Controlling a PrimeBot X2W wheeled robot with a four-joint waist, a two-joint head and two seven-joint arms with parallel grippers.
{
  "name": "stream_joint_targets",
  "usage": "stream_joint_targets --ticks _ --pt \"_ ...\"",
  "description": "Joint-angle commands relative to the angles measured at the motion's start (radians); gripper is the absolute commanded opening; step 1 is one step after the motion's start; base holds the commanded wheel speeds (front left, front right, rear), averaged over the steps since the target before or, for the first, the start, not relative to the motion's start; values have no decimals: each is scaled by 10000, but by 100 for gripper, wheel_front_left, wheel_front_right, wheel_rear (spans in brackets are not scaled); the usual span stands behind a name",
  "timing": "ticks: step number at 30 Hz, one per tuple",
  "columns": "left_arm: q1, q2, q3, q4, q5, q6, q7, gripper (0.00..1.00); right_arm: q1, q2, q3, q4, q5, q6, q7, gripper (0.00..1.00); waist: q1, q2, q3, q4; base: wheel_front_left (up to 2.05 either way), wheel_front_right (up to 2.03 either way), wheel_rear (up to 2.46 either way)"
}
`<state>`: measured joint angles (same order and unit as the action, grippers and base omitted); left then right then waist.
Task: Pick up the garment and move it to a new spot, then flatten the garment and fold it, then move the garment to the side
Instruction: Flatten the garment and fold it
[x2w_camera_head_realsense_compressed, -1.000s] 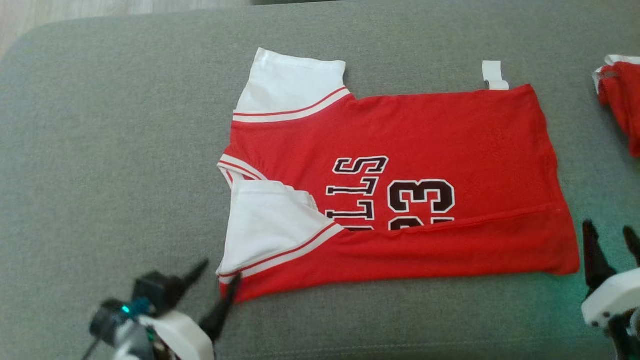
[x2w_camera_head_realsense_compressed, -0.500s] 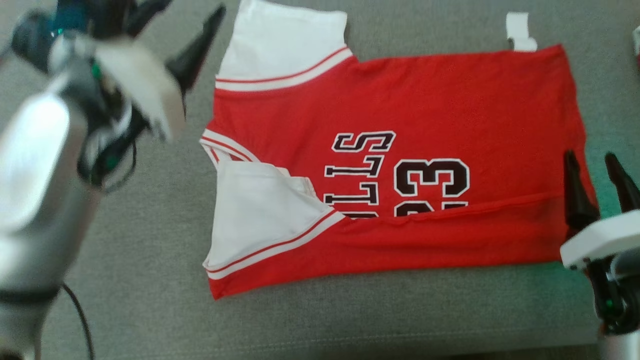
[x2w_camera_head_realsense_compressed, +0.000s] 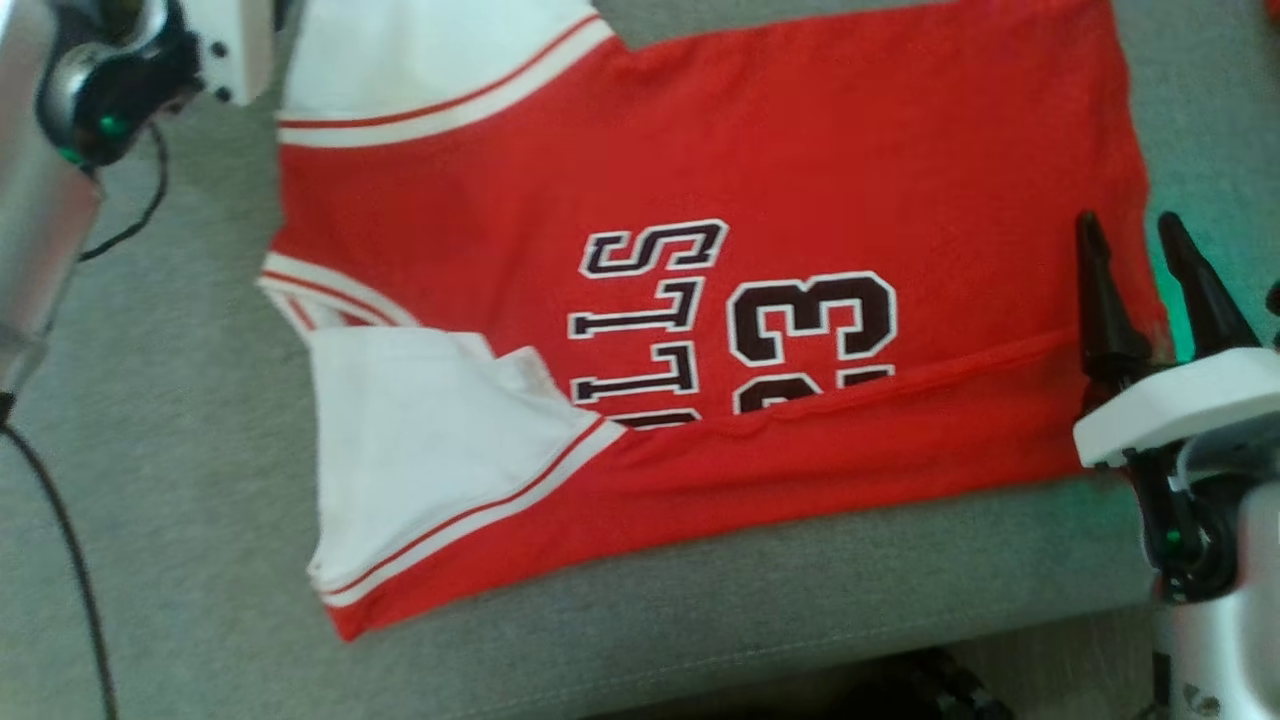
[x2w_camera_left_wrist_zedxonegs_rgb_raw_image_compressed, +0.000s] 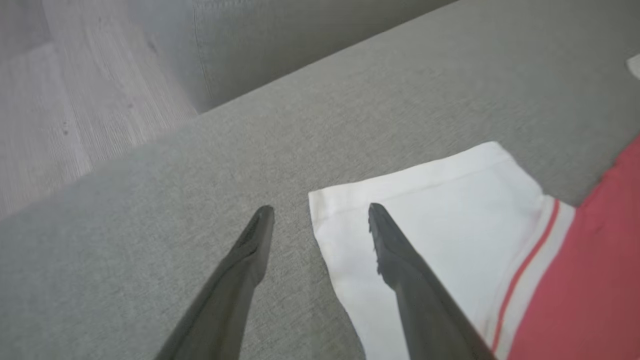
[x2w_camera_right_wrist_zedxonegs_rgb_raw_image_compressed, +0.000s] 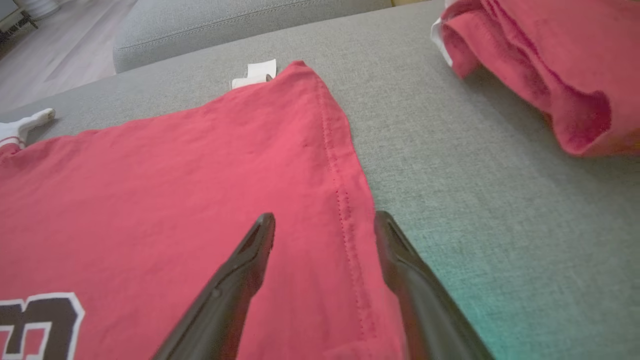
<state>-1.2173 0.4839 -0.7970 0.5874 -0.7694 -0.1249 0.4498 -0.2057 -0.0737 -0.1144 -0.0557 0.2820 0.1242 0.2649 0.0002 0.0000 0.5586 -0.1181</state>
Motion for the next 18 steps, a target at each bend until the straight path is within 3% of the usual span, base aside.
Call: stream_joint_targets --ticks 1,9,18 --pt "-576 593 197 -36 -14 -56 30 100 -95 19 216 -278 63 65 -137 100 -2 0 307 -329 0 0 0" --pt "-1004 1016 -710 888 -271 -56 -409 100 -295 54 342 62 47 65 -477 100 -2 0 461 -645 0 0 0" --pt "-1259 1066 -1638 1236 -721 -57 -465 100 -407 83 384 308 78 65 -634 100 -2 0 469 -773 0 0 0"
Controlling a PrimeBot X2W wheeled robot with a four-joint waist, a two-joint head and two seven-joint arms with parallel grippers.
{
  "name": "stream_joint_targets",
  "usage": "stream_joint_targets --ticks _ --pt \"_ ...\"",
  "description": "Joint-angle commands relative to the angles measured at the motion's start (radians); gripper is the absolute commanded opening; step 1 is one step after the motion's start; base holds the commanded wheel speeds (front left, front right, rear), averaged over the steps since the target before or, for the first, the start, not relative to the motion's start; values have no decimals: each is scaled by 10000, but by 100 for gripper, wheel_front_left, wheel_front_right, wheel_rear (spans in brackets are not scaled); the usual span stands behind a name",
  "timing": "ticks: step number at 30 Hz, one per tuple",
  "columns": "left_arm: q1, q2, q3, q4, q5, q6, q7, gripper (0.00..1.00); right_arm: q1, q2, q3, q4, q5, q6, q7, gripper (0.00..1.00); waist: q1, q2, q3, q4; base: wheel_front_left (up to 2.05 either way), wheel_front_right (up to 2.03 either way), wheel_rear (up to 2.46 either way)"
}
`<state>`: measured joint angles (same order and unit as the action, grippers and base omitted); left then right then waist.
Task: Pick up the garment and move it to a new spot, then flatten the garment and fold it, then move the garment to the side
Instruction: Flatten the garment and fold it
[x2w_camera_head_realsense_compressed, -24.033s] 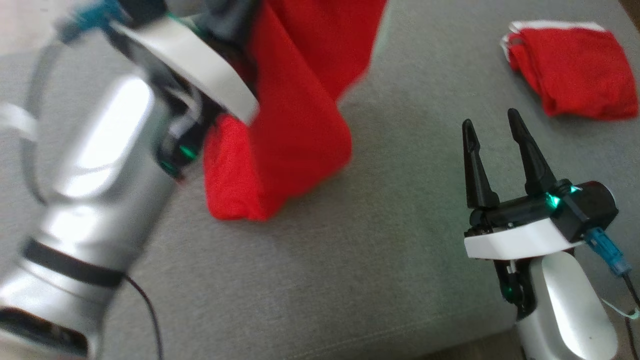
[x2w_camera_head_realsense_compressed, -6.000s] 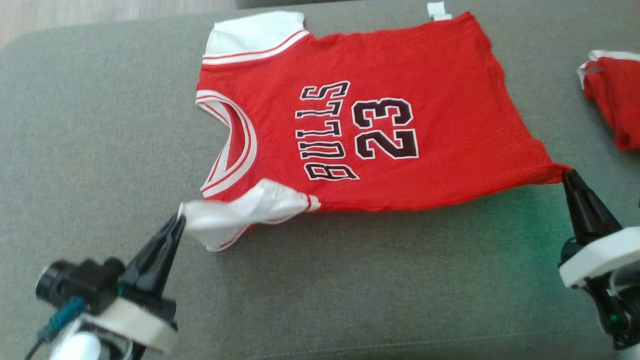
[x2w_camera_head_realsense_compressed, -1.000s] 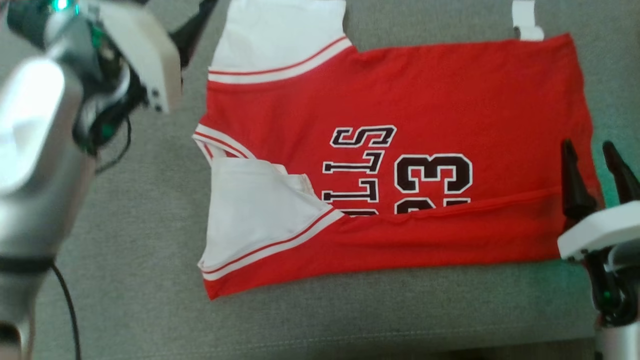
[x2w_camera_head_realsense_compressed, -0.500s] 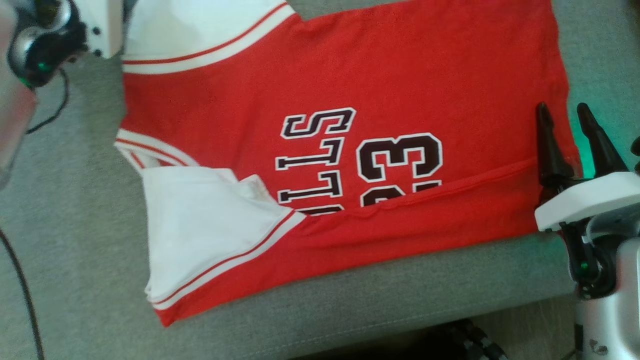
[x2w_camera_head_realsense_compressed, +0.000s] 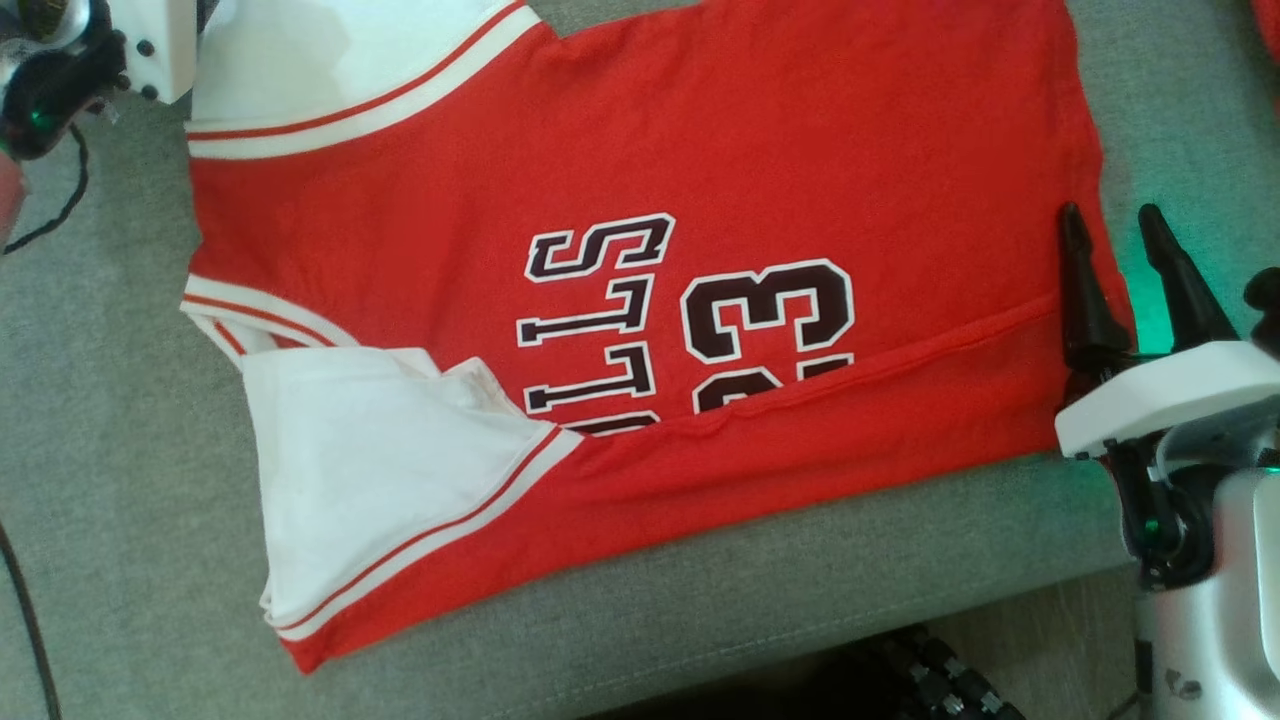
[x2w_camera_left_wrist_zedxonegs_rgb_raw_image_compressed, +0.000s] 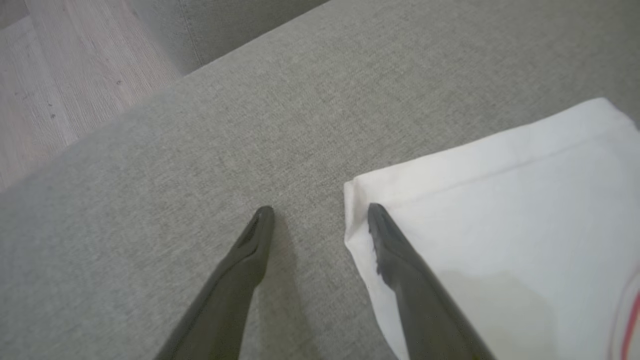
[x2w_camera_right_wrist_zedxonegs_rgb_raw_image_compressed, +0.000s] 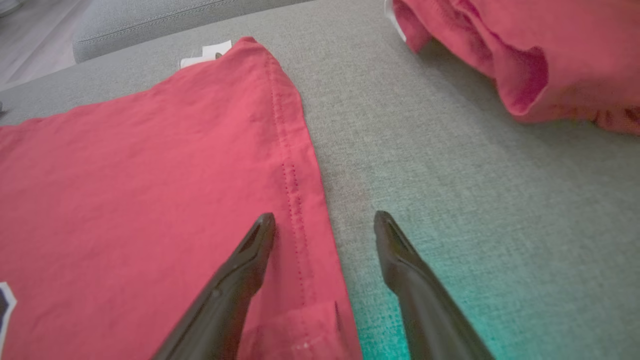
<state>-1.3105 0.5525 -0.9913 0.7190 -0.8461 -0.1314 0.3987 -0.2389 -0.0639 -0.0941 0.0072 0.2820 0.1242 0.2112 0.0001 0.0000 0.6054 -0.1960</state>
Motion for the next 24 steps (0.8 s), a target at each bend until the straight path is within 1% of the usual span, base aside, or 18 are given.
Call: stream_joint_targets --ticks 1,2,3,5,8,11,16,19,21,22,24 --pt "-350 400 185 -96 -32 8 45 81 -106 -18 183 -314 81 65 -97 100 -1 0 -7 -8 0 0 0" --pt "-372 423 45 -138 -102 8 44 46 -135 -31 180 -316 80 65 -100 100 -1 0 -14 -20 0 0 0" --pt "-397 461 -85 -164 -166 8 22 32 -161 -45 174 -322 71 65 -111 100 -1 0 -25 -31 0 0 0" --pt "-441 538 -352 -251 -281 8 -96 0 -191 -55 194 -329 66 65 -115 100 -1 0 -61 -59 0 0 0" --pt "-438 616 -889 -502 -458 8 -311 0 -248 -31 295 -336 409 65 -54 100 -1 0 -232 -49 0 0 0" --pt "-337 653 -1269 -696 -727 8 -880 0 -488 -163 526 -350 615 65 174 100 -1 0 -602 10 0 0 0" --pt "-137 709 -2064 -1097 -1033 8 -1808 0 -1625 -659 527 54 232 65 913 100 -1 0 -1357 245 0 0 0" --pt "-170 721 -2393 -1446 -1098 8 -2315 0 -2526 -959 518 898 -34 65 1643 100 -1 0 -1656 520 0 0 0" --pt "-228 719 -2527 -1640 -1101 8 -2626 0 -3150 -1299 627 1597 -488 65 2021 100 -1 0 -1755 718 0 0 0" --pt "-316 736 -2615 -1783 -1121 8 -2832 0 -3807 -1445 686 2355 -900 65 2190 100 -1 0 -1751 886 0 0 0" --pt "-406 742 -2686 -1896 -1120 8 -2996 0 -4404 -1483 735 3149 -1191 65 2336 100 -1 0 -1710 1038 0 0 0"
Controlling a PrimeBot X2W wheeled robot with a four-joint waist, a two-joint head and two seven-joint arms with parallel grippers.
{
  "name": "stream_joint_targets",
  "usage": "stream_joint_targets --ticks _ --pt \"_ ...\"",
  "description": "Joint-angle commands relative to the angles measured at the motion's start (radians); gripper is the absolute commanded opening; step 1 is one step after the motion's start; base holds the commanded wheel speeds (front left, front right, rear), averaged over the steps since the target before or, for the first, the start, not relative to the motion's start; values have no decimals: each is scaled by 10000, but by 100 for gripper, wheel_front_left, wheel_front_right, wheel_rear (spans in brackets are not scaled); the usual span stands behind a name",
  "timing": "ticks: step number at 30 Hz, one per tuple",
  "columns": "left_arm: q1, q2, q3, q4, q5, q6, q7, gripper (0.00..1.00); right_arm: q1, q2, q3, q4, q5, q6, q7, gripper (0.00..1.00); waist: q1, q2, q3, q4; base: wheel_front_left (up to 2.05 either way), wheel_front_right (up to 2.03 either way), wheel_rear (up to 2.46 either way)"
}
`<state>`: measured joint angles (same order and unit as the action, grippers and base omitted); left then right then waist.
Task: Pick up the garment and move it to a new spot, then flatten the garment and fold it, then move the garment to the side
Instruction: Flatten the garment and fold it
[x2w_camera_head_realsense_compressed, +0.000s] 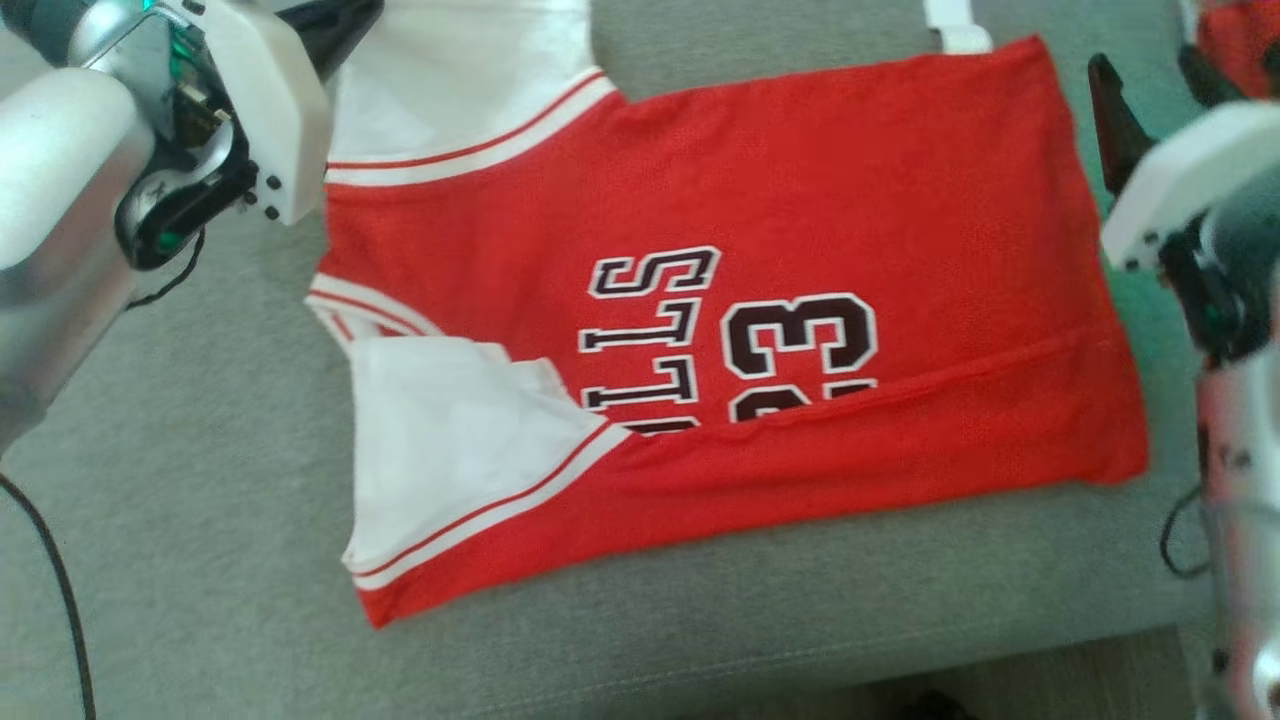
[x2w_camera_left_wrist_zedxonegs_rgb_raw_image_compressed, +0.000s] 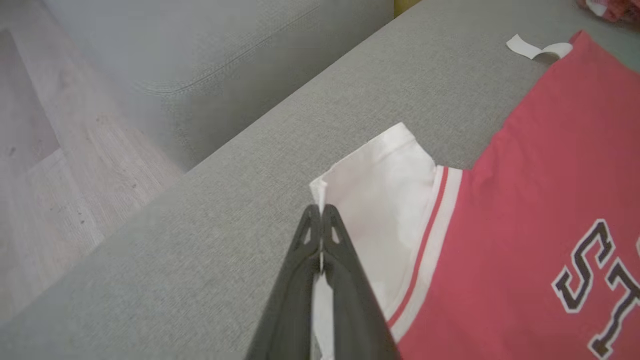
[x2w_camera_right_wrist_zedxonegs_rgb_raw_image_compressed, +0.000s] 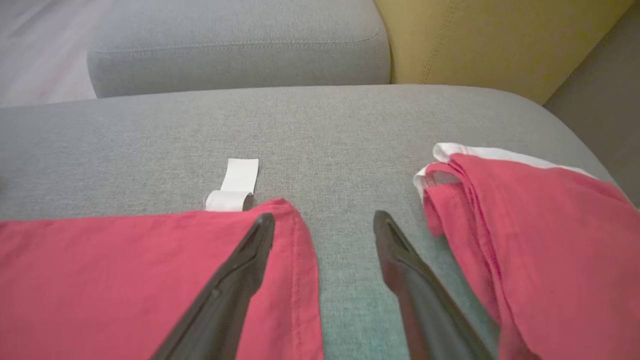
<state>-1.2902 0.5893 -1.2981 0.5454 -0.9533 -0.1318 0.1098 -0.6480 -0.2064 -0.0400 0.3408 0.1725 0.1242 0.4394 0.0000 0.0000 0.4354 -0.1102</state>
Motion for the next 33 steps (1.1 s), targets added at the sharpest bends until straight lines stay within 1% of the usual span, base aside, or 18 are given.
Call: stream_joint_targets --ticks 1,5,9,12,16,17,18,21,22,23,24,29,33 --pt "-655 383 352 -214 -45 12 -160 0 -603 -66 196 182 -216 65 92 100 0 0 30 241 0 0 0" --pt "-830 445 265 -390 36 12 -345 0 -1568 -291 343 1617 -919 65 237 100 0 0 215 402 0 0 0" --pt "-898 488 217 -571 73 12 -397 0 -2270 -330 420 2849 -1360 65 316 100 0 0 321 472 0 0 0" --pt "-927 520 198 -707 90 12 -403 0 -2638 -415 468 3464 -1647 65 241 100 0 0 354 478 0 0 0" --pt "-943 561 187 -818 81 12 -388 0 -2940 -364 508 4065 -1694 65 -10 100 0 0 353 444 0 0 0" --pt "-946 574 185 -838 75 12 -391 0 -2992 -347 537 4208 -1665 65 -69 95 0 0 351 436 0 0 0" --pt "-946 574 185 -838 75 12 -391 0 -2992 -347 537 4208 -1665 65 -69 95 0 0 351 436 0 0 0" --pt "-933 619 182 -904 78 12 -368 0 -3140 -289 637 4611 -1550 65 -194 48 0 0 358 412 0 0 0" --pt "-929 633 181 -921 80 12 -360 0 -3188 -276 685 4722 -1519 65 -232 38 0 0 361 406 0 0 0" --pt "-924 648 181 -935 86 12 -345 0 -3235 -269 732 4823 -1489 65 -268 22 0 0 364 400 0 0 0" --pt "-920 657 181 -948 94 12 -329 0 -3283 -272 784 4915 -1464 65 -308 0 0 0 366 396 0 0 0" --pt "-868 680 180 -967 99 12 -341 0 -3476 -344 1001 5282 -1364 65 -528 0 0 0 339 407 0 0 0" --pt "-836 763 179 -912 165 12 -556 0 -3646 -371 1068 5472 -1131 65 -766 0 0 0 297 420 0 0 0"
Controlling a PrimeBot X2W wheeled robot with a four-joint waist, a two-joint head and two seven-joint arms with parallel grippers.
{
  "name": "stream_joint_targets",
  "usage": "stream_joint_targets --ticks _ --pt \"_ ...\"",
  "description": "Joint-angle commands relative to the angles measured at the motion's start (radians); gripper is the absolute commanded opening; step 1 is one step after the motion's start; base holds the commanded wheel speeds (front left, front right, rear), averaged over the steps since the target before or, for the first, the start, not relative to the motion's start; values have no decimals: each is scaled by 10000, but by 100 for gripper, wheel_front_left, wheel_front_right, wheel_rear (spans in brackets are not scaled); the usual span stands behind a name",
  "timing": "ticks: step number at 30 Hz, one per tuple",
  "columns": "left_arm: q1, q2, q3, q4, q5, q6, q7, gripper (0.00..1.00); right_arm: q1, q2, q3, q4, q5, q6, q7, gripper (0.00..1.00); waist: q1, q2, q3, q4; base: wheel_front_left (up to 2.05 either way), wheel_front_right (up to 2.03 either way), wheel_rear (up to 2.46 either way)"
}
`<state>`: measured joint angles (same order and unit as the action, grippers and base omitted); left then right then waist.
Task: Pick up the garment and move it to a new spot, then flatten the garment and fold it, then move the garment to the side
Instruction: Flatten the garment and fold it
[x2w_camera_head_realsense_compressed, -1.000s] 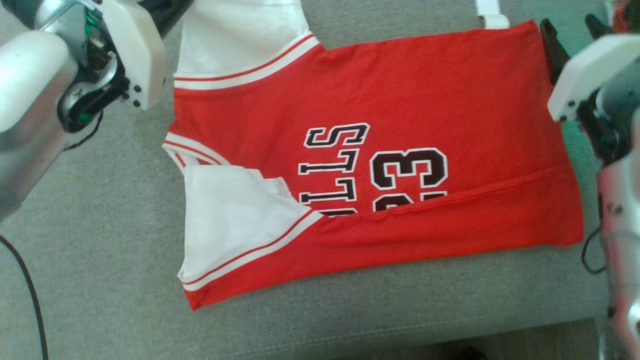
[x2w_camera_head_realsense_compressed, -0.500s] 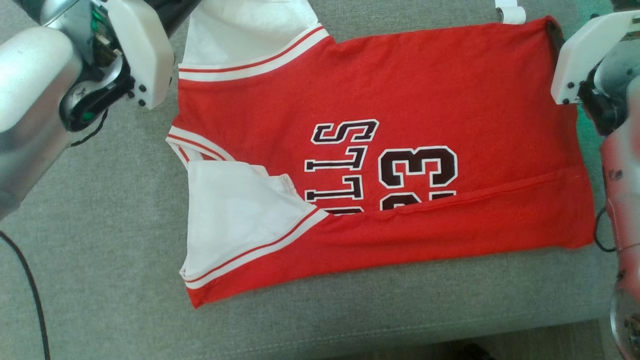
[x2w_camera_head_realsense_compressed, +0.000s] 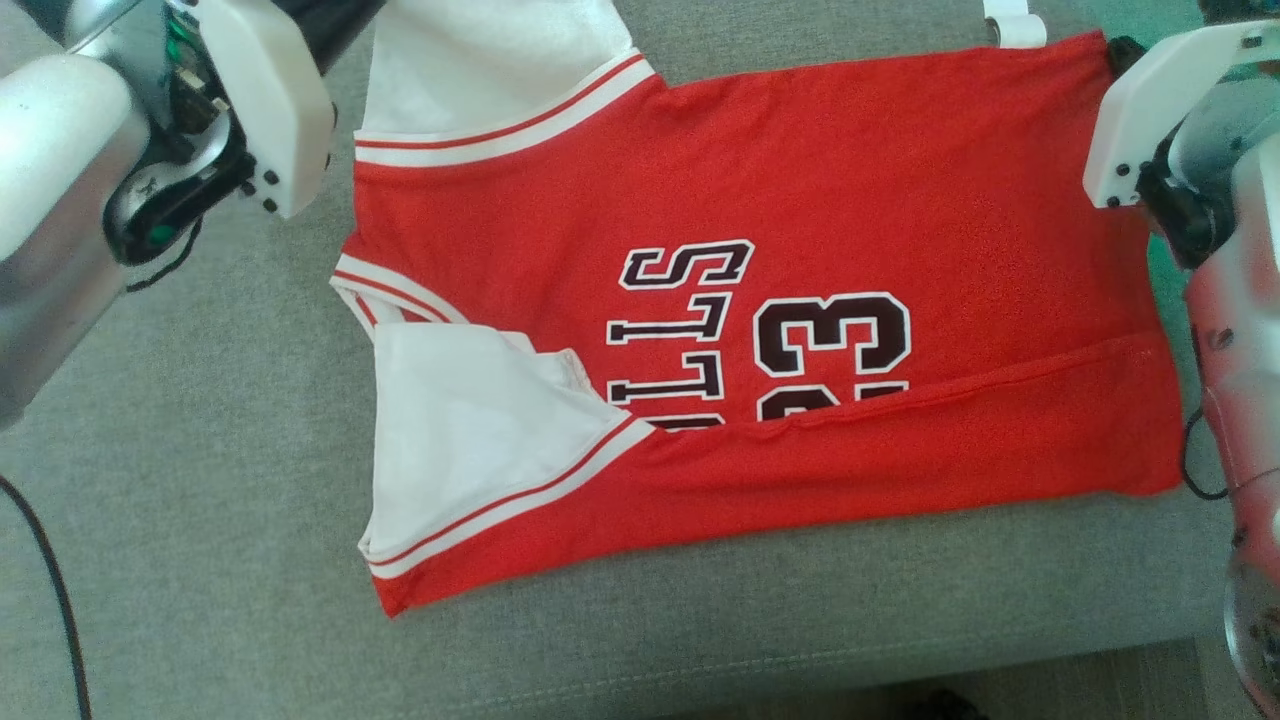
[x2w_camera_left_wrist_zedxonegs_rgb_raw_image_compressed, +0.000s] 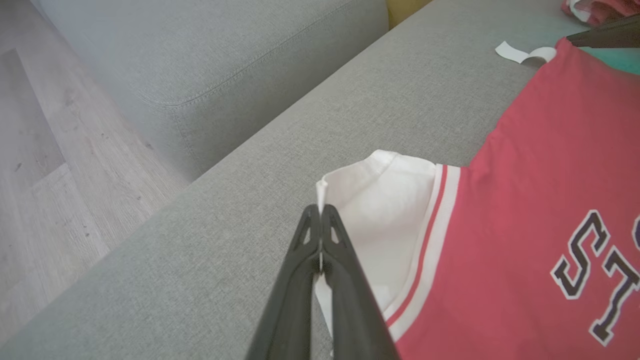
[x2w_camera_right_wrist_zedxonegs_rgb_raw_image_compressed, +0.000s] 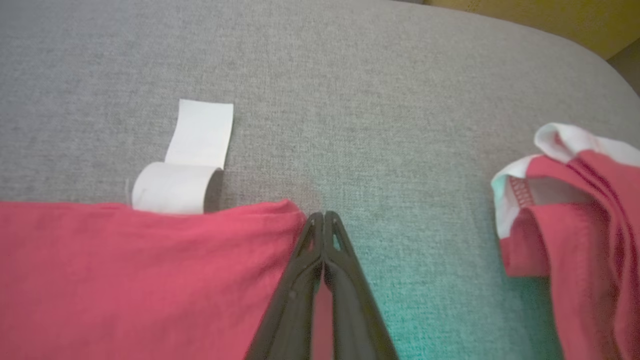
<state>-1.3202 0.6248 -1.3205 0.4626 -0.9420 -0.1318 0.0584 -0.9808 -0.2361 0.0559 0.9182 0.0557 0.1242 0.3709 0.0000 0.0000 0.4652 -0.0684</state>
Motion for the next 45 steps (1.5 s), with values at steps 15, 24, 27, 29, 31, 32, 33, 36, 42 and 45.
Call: stream_joint_targets --ticks 15,24,27,29,31,32,33,36,42,45 --pt "-377 560 403 113 178 12 -542 0 -404 -190 317 197 1219 65 104 100 0 0 -188 130 0 0 0" --pt "-356 483 403 70 230 12 -473 0 -360 -173 732 464 1674 65 515 15 0 0 -107 221 0 0 0" --pt "-306 442 403 93 247 12 -485 0 -330 -195 923 412 1896 65 695 0 0 0 -164 234 0 0 0" --pt "-317 433 403 119 308 12 -603 0 -351 -288 1027 191 2003 65 506 0 0 0 -204 232 0 0 0" --pt "-335 431 403 147 364 12 -716 0 -347 -333 1093 90 2028 65 418 0 0 0 -228 230 0 0 0" --pt "-359 431 403 186 433 12 -856 0 -351 -369 1116 -12 2082 65 306 0 0 0 -250 225 0 0 0" --pt "-399 428 403 236 525 12 -1033 0 -361 -394 1115 -101 2155 65 201 0 0 0 -269 221 0 0 0" --pt "-638 352 426 556 740 12 -1807 0 -433 -528 998 -294 2322 65 -151 0 0 0 -302 229 0 0 0" --pt "-945 -57 609 1263 864 12 -2855 0 -546 -835 171 -268 2255 65 -1098 0 0 0 -447 361 0 0 0" --pt "-784 -184 604 1324 721 12 -3011 0 -367 -797 -146 -128 2131 65 -1357 0 0 0 -620 453 0 0 0"
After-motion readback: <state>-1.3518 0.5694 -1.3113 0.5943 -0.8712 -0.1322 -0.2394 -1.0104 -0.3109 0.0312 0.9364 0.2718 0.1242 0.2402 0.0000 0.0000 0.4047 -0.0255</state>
